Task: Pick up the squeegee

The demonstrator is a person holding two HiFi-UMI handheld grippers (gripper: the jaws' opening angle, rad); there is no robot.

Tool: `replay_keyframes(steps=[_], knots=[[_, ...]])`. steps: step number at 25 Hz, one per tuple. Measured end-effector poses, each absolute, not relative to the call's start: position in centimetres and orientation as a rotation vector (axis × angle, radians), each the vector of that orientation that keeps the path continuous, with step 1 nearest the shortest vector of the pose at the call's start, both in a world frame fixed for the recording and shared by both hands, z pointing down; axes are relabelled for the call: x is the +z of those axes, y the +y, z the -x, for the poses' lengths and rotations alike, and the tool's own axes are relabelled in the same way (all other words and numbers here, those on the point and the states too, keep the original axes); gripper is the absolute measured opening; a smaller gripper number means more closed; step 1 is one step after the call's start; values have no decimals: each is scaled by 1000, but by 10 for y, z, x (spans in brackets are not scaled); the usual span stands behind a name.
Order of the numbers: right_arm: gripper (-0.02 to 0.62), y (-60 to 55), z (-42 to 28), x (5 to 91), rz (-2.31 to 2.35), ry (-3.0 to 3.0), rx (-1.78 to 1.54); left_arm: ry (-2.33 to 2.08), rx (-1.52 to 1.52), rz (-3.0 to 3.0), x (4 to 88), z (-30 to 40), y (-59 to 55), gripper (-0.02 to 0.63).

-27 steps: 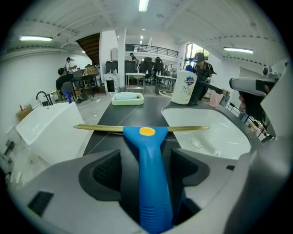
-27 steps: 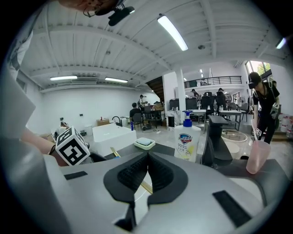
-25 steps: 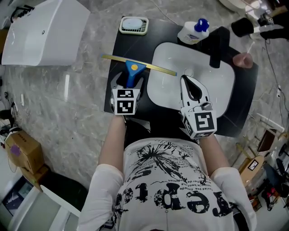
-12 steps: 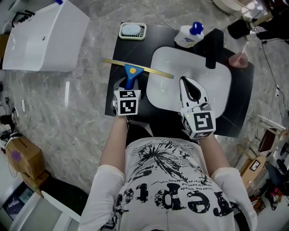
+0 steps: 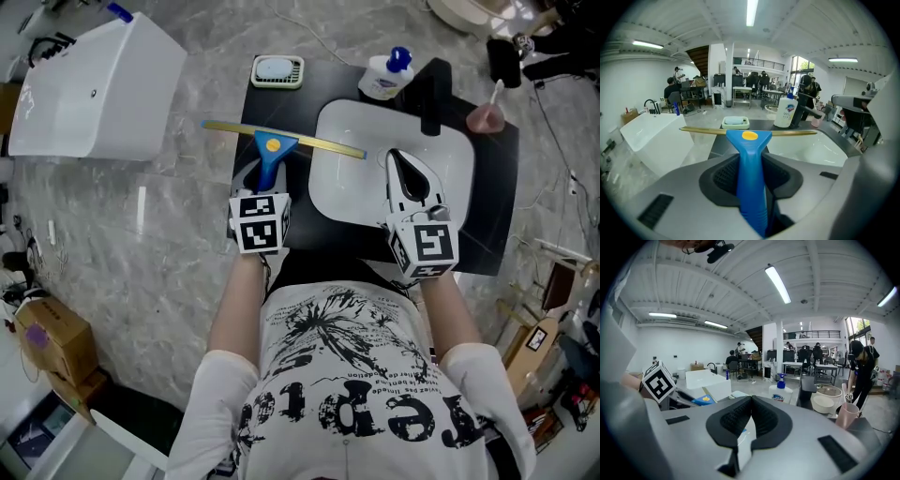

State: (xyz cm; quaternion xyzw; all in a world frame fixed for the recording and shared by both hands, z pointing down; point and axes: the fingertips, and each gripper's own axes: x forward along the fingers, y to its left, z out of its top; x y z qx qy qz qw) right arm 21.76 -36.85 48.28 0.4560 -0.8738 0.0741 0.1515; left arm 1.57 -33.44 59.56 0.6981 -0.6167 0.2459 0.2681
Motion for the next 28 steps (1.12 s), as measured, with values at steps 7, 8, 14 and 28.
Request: replay_keyframes(steps=[7, 8, 14, 28], knots=[[15, -350, -204, 439, -1359, -2548, 208, -1700, 512, -2033, 511, -3, -333, 137], [15, -349, -202, 430, -1363, -2560, 199, -1710, 495, -2059, 499, -1, -335, 137], [14, -346, -197, 377, -1445, -2606, 102, -1786, 368, -2201, 427, 9, -344, 137], [14, -332, -215, 298, -1556, -2659, -102, -1910, 36, -2512, 288, -7, -347, 137]])
